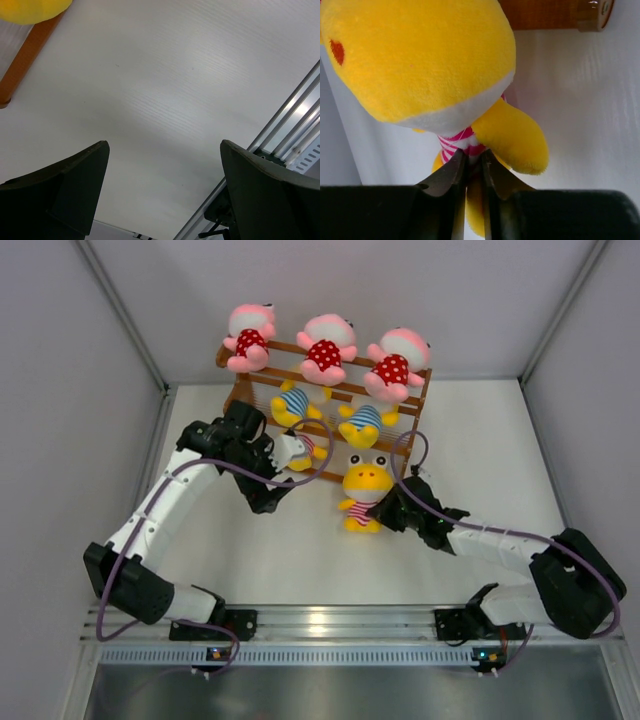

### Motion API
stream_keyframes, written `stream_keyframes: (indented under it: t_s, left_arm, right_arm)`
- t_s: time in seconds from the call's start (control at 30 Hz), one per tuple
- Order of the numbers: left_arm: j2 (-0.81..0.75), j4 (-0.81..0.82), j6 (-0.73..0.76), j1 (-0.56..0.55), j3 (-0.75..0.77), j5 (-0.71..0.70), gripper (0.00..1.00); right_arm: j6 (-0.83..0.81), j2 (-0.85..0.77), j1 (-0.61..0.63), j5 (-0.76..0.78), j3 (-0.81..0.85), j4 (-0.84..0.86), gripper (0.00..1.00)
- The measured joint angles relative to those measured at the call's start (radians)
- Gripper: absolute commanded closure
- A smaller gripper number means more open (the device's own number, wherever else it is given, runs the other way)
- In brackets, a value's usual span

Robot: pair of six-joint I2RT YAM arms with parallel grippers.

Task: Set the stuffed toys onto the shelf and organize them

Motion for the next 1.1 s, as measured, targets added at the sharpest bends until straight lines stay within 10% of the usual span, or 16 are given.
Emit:
stream_keyframes:
  t_s: [0.37, 1.1]
  left_arm:
    - [-0.017, 0.002, 0.000, 0.001, -0.017, -0.002, 0.02]
    - [-0.040, 0.007, -0.021, 0.095, -0.099, -0.050, 0.02]
  right_arm:
    - [-0.027, -0.053, -0.001, -0.001, 0.001, -0.046, 0.32]
    - [-1.341, -0.142, 0.391, 0.270, 0.222, -0.404, 0.27]
